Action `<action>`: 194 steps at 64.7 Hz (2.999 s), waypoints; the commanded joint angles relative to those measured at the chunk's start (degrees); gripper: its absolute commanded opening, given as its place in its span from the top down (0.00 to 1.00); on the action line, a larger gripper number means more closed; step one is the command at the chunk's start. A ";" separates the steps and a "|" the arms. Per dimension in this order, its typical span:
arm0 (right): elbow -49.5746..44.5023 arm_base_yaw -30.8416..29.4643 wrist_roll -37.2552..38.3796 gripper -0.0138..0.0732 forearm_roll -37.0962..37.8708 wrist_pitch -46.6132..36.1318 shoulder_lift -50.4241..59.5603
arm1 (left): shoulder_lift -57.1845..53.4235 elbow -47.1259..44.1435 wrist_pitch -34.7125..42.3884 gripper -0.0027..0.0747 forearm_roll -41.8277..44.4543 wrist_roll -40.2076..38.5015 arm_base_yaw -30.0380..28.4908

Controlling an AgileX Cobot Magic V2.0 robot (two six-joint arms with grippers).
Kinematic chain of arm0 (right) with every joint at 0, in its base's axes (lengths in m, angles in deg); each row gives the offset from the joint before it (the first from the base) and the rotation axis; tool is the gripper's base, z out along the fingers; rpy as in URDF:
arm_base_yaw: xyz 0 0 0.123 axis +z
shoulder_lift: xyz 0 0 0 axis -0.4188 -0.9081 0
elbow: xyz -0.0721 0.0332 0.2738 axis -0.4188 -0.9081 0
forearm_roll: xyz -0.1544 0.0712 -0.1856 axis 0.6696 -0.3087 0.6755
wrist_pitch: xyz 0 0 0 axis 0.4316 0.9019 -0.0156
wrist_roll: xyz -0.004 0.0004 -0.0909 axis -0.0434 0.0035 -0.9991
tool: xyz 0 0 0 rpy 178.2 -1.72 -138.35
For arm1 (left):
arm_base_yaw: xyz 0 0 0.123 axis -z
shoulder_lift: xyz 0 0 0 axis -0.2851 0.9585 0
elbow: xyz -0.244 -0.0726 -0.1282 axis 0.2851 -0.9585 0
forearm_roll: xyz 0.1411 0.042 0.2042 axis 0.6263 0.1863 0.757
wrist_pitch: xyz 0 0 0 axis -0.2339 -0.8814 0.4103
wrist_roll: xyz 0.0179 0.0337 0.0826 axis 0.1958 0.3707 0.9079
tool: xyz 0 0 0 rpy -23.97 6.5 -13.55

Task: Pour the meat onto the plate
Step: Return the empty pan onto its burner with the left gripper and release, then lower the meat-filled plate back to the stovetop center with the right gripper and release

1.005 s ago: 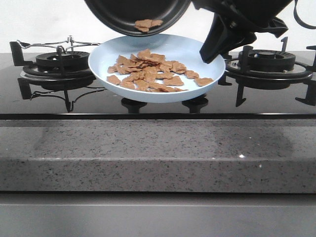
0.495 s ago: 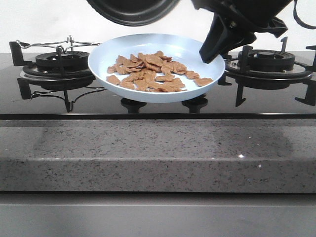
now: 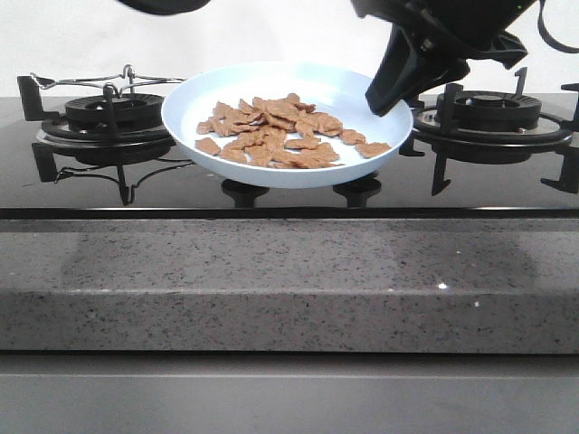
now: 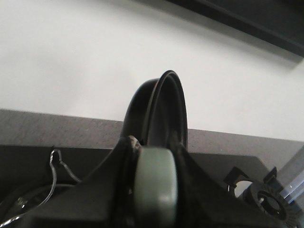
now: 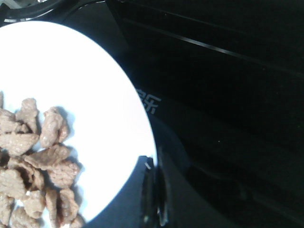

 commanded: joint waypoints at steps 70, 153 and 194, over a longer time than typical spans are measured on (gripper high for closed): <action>1.34 0.00 -0.67 0.91 -0.61 -2.19 1.66 | 18.07 2.26 -18.29 0.40 -12.11 -21.28 -10.70; 1.34 0.00 -0.67 0.91 -0.61 -2.19 1.66 | -18.93 -8.94 -8.49 0.33 71.27 -53.33 7.39; 1.34 0.00 -0.67 0.91 -0.61 -2.19 1.66 | -36.61 -18.16 -10.45 0.33 88.28 -67.89 13.00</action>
